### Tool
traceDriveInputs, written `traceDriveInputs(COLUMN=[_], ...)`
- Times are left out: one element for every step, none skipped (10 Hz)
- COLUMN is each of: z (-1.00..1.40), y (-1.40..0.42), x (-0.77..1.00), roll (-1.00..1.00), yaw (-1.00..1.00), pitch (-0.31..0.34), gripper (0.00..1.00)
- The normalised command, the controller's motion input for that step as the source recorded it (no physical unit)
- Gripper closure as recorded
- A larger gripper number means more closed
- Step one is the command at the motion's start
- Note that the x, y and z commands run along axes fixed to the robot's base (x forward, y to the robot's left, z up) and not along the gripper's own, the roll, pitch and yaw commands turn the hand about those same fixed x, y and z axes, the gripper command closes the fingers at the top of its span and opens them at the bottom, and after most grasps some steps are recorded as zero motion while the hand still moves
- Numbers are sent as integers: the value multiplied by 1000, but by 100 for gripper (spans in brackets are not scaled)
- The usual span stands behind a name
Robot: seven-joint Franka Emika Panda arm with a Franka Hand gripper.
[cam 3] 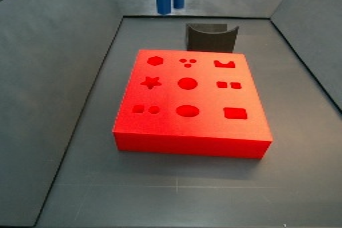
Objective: Pick up the square-circle object. Move up. Move to above the board. Insert the square-circle object.
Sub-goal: Insert the square-circle object.
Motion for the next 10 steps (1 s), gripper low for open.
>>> traceDriveInputs(z=[-314, -320, -337, -343, -337, -329, -363, -357, -337, -286], y=[-40, -40, -37, -40, -40, -43, -111, -189, -220, -260], x=[0, 0, 0, 0, 0, 0, 0, 0, 0, 0], roll=[-47, -47, -46, -46, -47, -47, -20, 0, 0, 0], yaw=[-1000, -1000, -1000, -1000, -1000, -1000, -989, -949, -934, -897], pitch=[-54, -59, -67, -70, -63, -51, -39, -23, 0, 4], gripper=[100, 100, 100, 100, 100, 100, 100, 100, 100, 100])
